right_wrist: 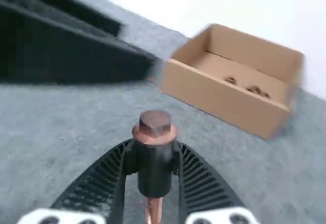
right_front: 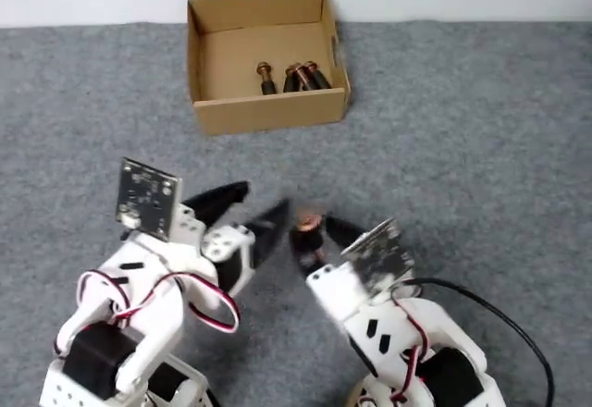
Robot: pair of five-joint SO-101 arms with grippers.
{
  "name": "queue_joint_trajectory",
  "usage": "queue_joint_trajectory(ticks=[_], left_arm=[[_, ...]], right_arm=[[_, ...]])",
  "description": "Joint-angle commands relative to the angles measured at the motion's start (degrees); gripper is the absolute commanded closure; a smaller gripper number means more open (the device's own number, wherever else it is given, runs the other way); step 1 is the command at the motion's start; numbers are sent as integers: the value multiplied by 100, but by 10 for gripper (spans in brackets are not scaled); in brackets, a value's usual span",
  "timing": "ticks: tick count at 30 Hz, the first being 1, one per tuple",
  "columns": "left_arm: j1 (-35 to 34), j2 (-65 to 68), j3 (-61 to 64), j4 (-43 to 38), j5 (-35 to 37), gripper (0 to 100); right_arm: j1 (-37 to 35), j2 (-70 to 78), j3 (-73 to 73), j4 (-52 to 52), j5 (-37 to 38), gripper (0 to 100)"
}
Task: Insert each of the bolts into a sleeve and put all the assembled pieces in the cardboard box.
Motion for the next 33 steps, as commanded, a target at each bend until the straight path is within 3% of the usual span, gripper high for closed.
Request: queue_joint_trajectory(ticks=[1,8,13,21,24,33], left_arm=[[-695,-70,-110,26,-79,997],[-1899,-70,1578,-220,-88,996],[-2400,-70,3134,-1477,-237,996],[-2444,-932,4699,-3165,-844,996],[-2435,-1714,5174,-3156,-976,996],[-2418,-3068,5130,-1829,-958,995]], right_arm=[[725,75,-79,127,-492,991],[1174,1332,-1029,400,-1538,991],[1174,2932,-2171,347,-2119,991],[1191,5332,-4149,-198,-2101,991],[1191,6185,-4853,-435,-1960,991],[1455,8989,-7560,-875,-1732,991]])
